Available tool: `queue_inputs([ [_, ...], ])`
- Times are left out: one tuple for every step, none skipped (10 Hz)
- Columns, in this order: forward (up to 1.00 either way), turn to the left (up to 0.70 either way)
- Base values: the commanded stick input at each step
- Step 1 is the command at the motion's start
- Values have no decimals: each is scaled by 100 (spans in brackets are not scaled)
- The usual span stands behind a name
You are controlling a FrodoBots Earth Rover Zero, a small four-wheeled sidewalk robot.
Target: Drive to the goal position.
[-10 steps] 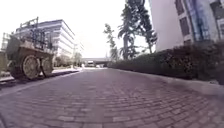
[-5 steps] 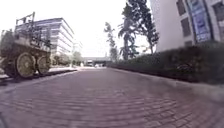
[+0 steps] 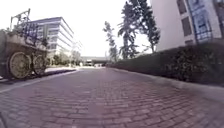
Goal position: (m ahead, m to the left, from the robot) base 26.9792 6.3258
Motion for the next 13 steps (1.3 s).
queue_inputs([
  [70, 0],
  [70, 0],
  [70, 0],
  [70, 0],
  [70, 0],
  [70, 0],
  [70, 0],
  [70, 0],
  [70, 0],
  [70, 0],
  [70, 0],
  [70, 0],
  [70, 0],
])
